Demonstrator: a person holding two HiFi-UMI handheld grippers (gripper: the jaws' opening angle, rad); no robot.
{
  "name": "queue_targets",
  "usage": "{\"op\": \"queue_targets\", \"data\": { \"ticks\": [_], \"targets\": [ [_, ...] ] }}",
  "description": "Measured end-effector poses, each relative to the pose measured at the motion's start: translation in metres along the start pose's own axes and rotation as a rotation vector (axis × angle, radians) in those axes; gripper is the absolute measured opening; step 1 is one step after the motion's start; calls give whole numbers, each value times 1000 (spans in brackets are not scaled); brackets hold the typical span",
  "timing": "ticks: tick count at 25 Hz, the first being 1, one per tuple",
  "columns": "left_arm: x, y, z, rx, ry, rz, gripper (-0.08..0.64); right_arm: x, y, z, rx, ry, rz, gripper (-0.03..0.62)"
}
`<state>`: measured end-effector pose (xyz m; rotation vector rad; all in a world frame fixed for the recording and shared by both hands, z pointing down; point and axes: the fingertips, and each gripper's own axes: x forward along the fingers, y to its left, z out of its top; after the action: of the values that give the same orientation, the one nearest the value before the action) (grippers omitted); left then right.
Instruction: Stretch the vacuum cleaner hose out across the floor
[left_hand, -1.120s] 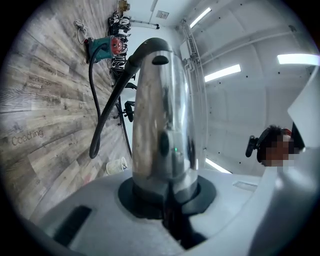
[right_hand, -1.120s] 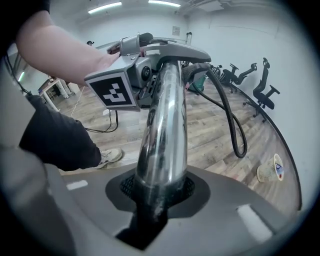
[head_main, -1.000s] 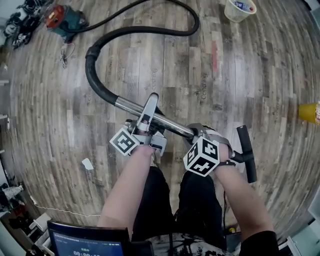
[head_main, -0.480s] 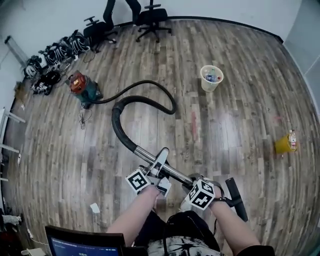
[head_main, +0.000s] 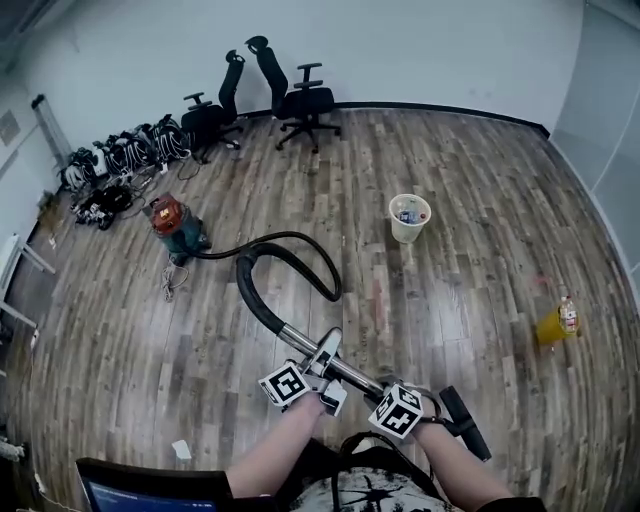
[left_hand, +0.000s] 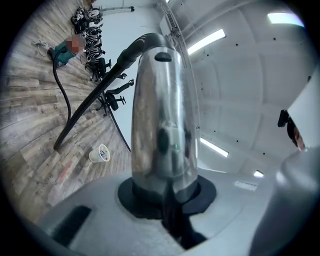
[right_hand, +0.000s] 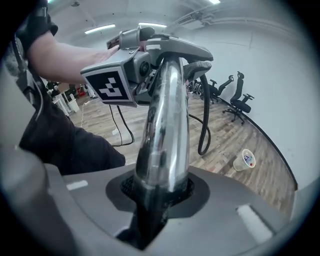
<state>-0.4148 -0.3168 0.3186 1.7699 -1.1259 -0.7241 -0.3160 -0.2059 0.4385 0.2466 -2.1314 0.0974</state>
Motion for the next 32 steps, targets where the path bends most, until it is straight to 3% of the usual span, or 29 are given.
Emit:
{"op": "queue_targets", "data": {
  "ticks": [2, 4, 7, 12, 15, 22, 26, 27, 32],
  "targets": [
    [-6, 3, 3, 62, 15, 23, 49, 0, 3, 2, 3, 10, -18, 94],
    [-10, -1, 4, 35, 16, -27, 49, 2, 10, 4, 10, 21, -30, 94],
    [-16, 2, 17, 28, 16, -43, 49, 4, 11, 16, 2, 46, -58, 92],
    [-17, -5, 35, -138, -2, -172, 50, 17, 16, 39, 12, 64, -56, 92],
    [-25, 15, 60, -65, 7, -137, 50, 31, 14, 60, 5, 75, -67, 92],
    [-37, 26, 93, -105, -41, -178, 49, 51, 19, 88, -32, 99, -44, 94],
    [-54, 54, 107, -16, -46, -3, 50, 57, 16, 98, -73, 99, -12, 95],
    [-53, 59, 108, -20, -58, 9, 51, 60, 14, 97, -83, 100, 0, 95],
    [-19, 52, 112, -96, -155, -83, 51, 66, -18, 90, -135, 96, 69, 95]
  ]
}}
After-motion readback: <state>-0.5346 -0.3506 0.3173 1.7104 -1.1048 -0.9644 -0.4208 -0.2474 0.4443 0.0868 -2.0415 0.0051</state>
